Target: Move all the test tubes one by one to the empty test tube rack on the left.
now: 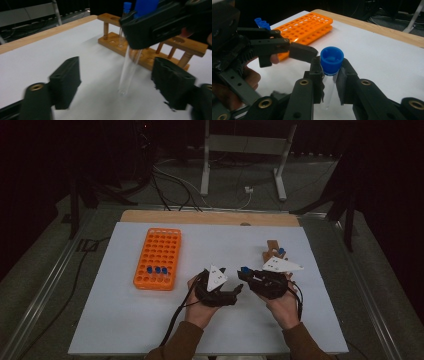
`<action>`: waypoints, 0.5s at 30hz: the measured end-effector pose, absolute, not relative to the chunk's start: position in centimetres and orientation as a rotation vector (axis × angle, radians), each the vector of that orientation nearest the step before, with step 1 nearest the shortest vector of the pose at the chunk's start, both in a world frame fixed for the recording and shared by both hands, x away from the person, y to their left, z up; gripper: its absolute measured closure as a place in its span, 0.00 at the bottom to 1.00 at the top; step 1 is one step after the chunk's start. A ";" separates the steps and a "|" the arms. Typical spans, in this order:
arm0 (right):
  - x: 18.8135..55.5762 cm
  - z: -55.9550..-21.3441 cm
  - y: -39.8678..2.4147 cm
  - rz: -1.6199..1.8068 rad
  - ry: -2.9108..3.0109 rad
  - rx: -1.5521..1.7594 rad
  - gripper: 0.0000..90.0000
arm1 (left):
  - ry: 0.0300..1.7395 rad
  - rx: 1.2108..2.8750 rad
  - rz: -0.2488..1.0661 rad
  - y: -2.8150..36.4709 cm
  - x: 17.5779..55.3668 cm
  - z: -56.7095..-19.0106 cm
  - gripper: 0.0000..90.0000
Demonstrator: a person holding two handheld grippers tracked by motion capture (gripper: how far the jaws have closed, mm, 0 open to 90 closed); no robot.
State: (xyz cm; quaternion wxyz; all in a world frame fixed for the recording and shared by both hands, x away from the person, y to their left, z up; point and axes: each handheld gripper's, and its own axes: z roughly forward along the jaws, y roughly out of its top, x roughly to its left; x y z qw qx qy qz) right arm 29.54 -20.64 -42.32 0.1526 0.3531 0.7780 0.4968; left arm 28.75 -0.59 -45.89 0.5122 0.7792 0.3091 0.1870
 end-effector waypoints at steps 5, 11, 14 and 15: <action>29.4 -42.3 -20.4 1.429 2.240 1.008 0.85 | 0.738 1.866 0.439 -0.9 28.7 -46.0 0.49; 29.4 -42.4 -20.2 1.432 2.250 1.007 0.85 | 0.704 1.868 0.419 -1.3 28.7 -46.0 0.67; 29.4 -42.5 -20.3 1.438 2.253 1.012 0.85 | 0.690 1.873 0.404 -1.4 28.7 -46.0 0.74; 29.5 -42.5 -20.3 1.438 2.254 1.013 0.85 | 0.692 1.875 0.403 -1.5 28.7 -46.1 0.77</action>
